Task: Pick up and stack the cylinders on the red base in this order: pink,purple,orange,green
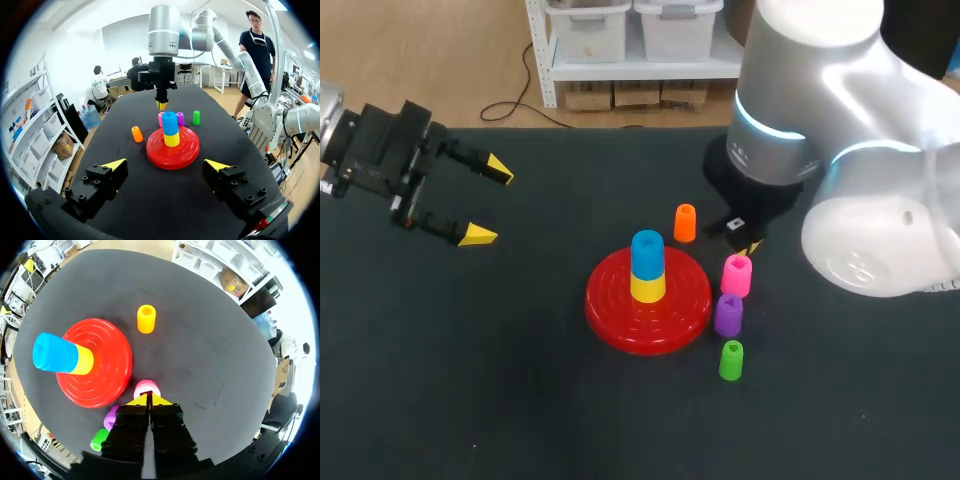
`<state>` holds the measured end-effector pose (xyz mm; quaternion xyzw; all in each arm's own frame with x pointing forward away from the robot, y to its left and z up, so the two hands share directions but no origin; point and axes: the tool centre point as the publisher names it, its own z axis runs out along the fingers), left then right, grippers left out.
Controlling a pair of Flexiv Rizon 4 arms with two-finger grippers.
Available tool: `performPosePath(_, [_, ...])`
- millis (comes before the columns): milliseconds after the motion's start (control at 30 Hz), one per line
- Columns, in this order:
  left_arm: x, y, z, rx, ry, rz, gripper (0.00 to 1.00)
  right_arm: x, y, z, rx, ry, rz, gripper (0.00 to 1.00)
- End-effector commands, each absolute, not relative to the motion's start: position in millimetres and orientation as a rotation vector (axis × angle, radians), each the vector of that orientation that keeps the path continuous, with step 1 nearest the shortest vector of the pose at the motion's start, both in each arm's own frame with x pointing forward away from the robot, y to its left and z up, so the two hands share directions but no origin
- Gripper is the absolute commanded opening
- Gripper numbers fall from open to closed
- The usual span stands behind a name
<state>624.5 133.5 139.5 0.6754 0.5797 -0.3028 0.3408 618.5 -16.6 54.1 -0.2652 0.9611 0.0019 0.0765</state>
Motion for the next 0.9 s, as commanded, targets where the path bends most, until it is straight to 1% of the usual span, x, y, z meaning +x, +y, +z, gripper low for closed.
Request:
performPosePath(33, [625,134,139,1.758,1.503,-0.788,1.00,616,-19,52,-0.779,2.873,0.007,1.00])
performPosePath(800, [625,134,139,1.758,1.503,-0.788,1.00,620,-17,31,-0.760,2.914,0.007,1.00])
performPosePath(833, [625,134,139,1.758,1.503,-0.788,1.00,620,-17,31,-0.761,2.914,0.009,0.97])
performPosePath(867, [625,134,139,1.758,1.503,-0.788,1.00,620,-17,31,-0.761,2.915,0.010,0.88])
performPosePath(900, [625,134,139,1.758,1.503,-0.788,1.00,619,-18,31,-0.761,2.915,0.009,0.85])
